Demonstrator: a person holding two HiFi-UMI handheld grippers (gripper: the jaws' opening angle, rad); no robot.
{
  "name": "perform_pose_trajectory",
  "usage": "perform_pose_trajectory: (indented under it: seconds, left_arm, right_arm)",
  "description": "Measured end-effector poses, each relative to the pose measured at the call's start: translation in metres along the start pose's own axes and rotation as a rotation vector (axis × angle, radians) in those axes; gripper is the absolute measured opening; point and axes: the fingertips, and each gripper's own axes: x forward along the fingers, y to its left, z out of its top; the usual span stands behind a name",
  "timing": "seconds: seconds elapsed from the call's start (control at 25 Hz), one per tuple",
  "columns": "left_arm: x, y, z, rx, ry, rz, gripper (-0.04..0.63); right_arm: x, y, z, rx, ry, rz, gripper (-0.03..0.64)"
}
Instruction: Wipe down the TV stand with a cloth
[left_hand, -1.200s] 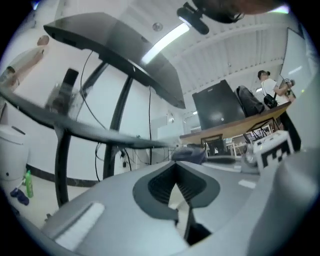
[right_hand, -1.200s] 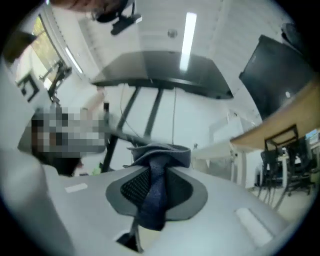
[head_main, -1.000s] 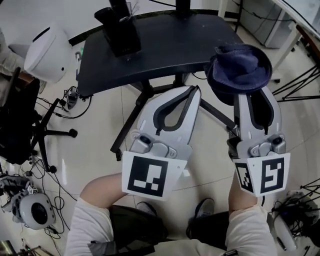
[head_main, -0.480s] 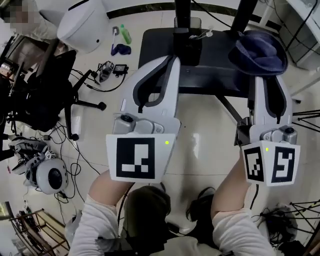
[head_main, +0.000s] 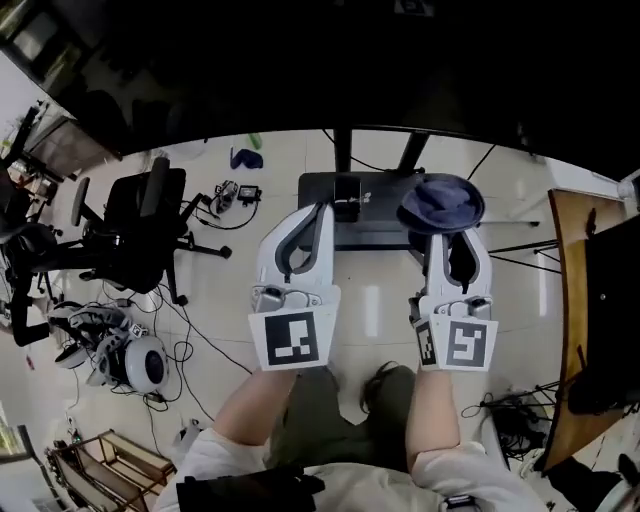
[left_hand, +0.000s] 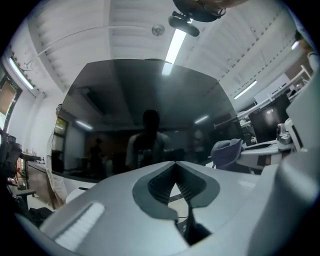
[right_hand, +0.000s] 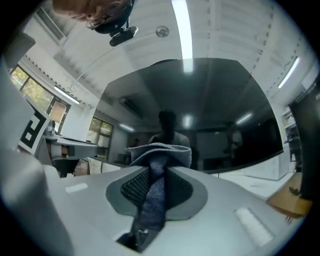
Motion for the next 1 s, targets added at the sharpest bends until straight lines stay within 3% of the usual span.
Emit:
perform_pose_trajectory:
  seconds: [0.08,0.24,0.32,0.4,0.6,0.8,1.0]
  left_arm:
    - [-0.024,0.012,0.069,-0.001,0.002,0.002,0.164]
    - [-0.01,0.126,0.21,-0.1,0.049,-0.011,0.164]
    - [-0.001,0.164,0.257,-0.123,0.037,-0.004,0.164]
    - [-0.015,0.172,0.285,-0.115,-0.022,0.014,0.164]
    - [-0.091,0.116,0.331,-0.015,-0.193,0.056,0.164]
    - [-0.189,0.042,0.358,-0.039,-0.145,0.057,0.164]
    - [-0.277,-0.016,0.379,-0.059,-0.185,0.026,0.164]
  right_arm:
    - [-0.004,0.016,0.071,-0.015,0.02,0.003,0.072]
    - [0.101,0.092,0.221,-0.07,0.1,0.029,0.074]
    - [0.139,0.112,0.271,-0.067,0.095,0.046,0.074]
    - [0.136,0.117,0.297,-0.053,0.086,0.054,0.074]
    - [0.054,0.091,0.342,-0.024,0.06,0.071,0.074]
    - [-0.053,0.07,0.396,0.01,0.032,0.108,0.074]
    - [-0.158,0.07,0.436,0.022,0.049,0.138,0.074]
